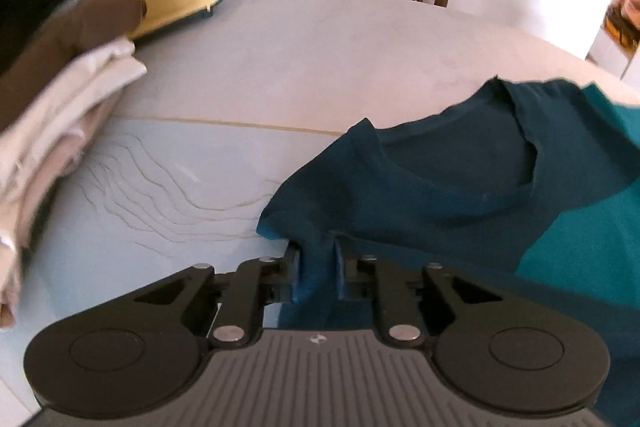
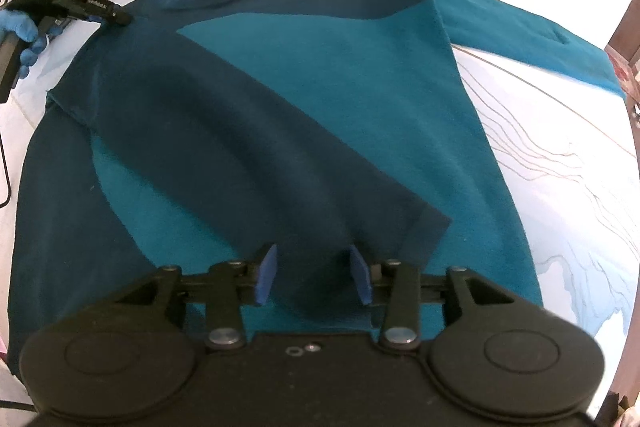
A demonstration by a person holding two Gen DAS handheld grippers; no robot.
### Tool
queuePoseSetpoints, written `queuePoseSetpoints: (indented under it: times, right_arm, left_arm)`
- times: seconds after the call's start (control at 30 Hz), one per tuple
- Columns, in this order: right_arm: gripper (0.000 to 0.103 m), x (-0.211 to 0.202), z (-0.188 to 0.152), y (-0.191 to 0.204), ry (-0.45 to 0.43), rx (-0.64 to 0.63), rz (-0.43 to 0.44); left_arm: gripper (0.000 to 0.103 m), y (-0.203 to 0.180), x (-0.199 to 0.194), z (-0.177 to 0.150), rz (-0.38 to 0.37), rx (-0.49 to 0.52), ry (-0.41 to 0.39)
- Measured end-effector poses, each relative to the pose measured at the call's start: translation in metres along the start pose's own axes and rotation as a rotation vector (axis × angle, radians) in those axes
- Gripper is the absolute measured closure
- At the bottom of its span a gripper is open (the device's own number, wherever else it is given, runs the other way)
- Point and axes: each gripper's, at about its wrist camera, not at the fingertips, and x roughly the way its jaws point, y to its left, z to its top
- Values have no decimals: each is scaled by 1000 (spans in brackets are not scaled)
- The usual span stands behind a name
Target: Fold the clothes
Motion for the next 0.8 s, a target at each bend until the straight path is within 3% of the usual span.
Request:
queuePoseSetpoints:
  times: [0.57, 0.73, 0.8]
  right_arm:
    - [0, 15, 20, 58, 13, -152, 67]
    - [0, 7, 24, 32, 12, -119, 74]
    - [0, 2, 24, 19, 6, -97, 71]
  left_arm:
    - [88, 96, -30, -46, 37, -55, 19]
    - [87, 97, -33, -45, 8, -47, 34]
    - [80, 96, -35, -44, -5, -38, 39]
